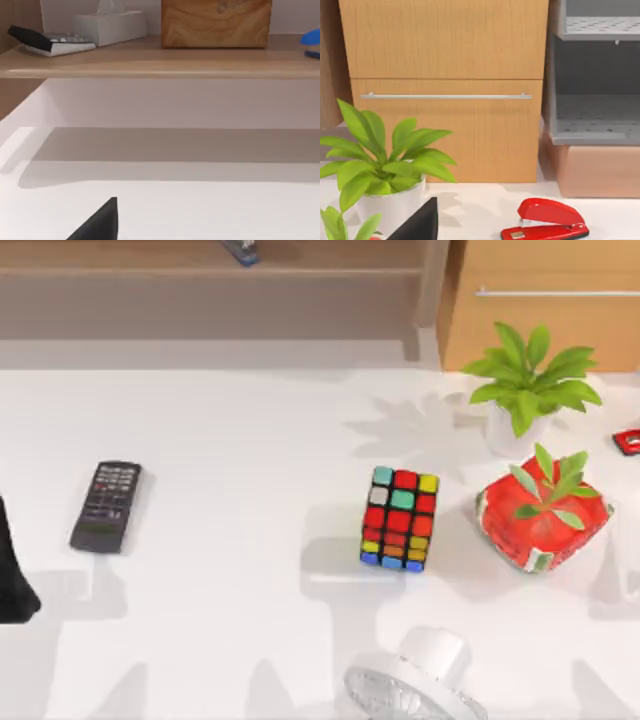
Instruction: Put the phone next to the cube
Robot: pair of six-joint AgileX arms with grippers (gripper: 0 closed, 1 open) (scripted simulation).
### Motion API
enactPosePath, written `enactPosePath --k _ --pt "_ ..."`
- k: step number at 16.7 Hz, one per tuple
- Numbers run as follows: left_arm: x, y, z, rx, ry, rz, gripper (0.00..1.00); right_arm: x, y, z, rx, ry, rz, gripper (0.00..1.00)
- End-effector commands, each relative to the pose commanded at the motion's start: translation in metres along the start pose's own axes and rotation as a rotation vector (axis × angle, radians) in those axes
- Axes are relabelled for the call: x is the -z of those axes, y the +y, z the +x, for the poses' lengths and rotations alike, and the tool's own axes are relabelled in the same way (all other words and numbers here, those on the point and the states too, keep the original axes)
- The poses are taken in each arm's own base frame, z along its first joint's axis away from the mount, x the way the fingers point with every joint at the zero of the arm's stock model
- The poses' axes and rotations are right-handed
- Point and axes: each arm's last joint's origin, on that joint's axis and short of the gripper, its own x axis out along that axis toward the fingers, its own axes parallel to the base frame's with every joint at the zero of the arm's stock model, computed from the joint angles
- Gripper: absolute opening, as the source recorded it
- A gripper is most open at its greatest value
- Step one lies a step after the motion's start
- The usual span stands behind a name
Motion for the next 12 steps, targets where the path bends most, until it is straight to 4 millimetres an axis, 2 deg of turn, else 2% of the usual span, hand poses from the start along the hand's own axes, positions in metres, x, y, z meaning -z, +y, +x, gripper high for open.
enactPosePath --k 3,6,9,12 --pt "-0.001 0.0 0.0 -0.004 0.009 0.005 1.0 0.0 0.0 0.0 0.0 0.0 0.0 1.0" --pt "-0.013 0.004 0.002 -0.033 0.088 0.045 1.0 0.0 0.0 0.0 0.0 0.0 0.0 1.0" --pt "-0.032 0.011 0.012 -0.075 0.251 0.108 1.0 0.0 0.0 0.0 0.0 0.0 0.0 1.0" --pt "-0.049 0.024 0.034 -0.107 0.483 0.17 1.0 0.0 0.0 0.0 0.0 0.0 0.0 1.0"
